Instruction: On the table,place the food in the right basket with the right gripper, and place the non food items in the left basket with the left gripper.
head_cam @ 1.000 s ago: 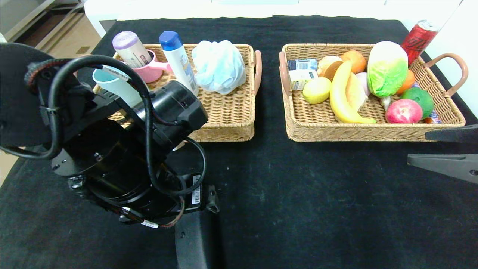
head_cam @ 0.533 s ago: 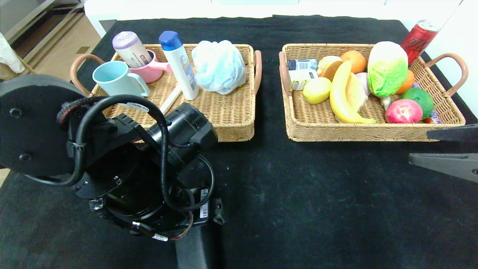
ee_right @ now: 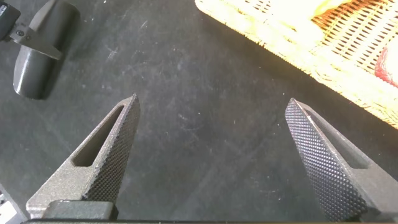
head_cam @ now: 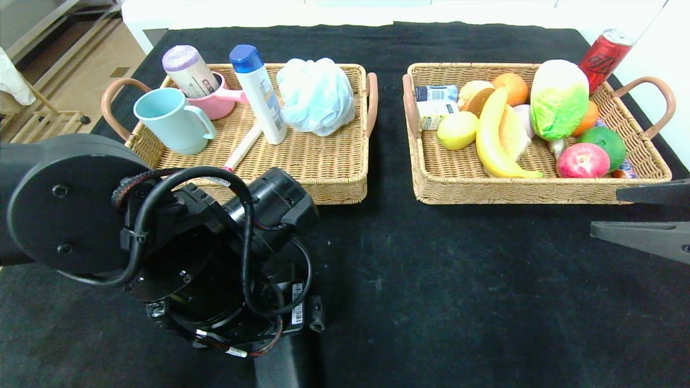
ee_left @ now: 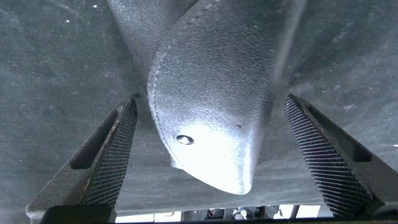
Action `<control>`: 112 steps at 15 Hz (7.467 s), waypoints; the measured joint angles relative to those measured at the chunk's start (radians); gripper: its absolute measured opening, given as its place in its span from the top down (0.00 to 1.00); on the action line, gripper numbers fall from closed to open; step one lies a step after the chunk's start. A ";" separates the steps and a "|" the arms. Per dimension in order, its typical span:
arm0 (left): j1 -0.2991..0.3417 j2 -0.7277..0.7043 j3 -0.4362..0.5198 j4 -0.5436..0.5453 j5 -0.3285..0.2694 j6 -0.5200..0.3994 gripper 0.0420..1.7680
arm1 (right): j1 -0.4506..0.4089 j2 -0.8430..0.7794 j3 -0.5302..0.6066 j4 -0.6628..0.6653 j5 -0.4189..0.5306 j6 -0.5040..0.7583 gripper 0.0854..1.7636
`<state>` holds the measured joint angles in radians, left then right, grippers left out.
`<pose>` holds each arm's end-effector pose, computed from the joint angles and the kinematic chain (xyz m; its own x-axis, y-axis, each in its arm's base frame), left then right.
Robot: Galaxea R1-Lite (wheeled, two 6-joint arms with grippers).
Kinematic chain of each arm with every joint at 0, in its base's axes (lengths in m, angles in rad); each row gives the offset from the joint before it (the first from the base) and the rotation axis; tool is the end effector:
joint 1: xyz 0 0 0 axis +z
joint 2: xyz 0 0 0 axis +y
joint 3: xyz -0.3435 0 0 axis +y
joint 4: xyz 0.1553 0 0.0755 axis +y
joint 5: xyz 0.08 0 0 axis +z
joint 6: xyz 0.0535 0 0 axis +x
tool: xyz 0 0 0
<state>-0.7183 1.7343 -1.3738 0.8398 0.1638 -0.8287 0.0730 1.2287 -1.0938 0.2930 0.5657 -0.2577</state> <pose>0.2135 -0.1750 0.2310 0.3763 -0.1123 -0.9197 -0.1085 0.9804 -0.1641 0.1602 0.0405 0.3256 0.7270 0.5906 -0.3503 -0.6353 0.7721 -0.0168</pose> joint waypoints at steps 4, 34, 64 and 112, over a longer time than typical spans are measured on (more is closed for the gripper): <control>-0.001 0.008 0.002 0.000 0.003 -0.010 0.03 | 0.000 0.000 0.001 0.000 0.000 0.000 0.03; 0.011 -0.110 -0.091 0.016 0.193 0.157 0.59 | 0.006 0.001 0.007 0.001 0.000 0.000 0.03; 0.583 -0.056 -0.314 -0.584 -0.149 0.545 0.52 | 0.006 0.003 0.005 0.000 0.000 0.001 0.03; 0.759 -1.447 0.540 -0.337 -0.264 1.038 0.03 | -0.069 -0.890 0.397 0.190 -0.067 0.197 0.03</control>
<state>0.0409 0.2870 -0.8340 0.5028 -0.1004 0.2091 0.0038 0.3385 -0.6970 0.4834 0.4991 -0.0611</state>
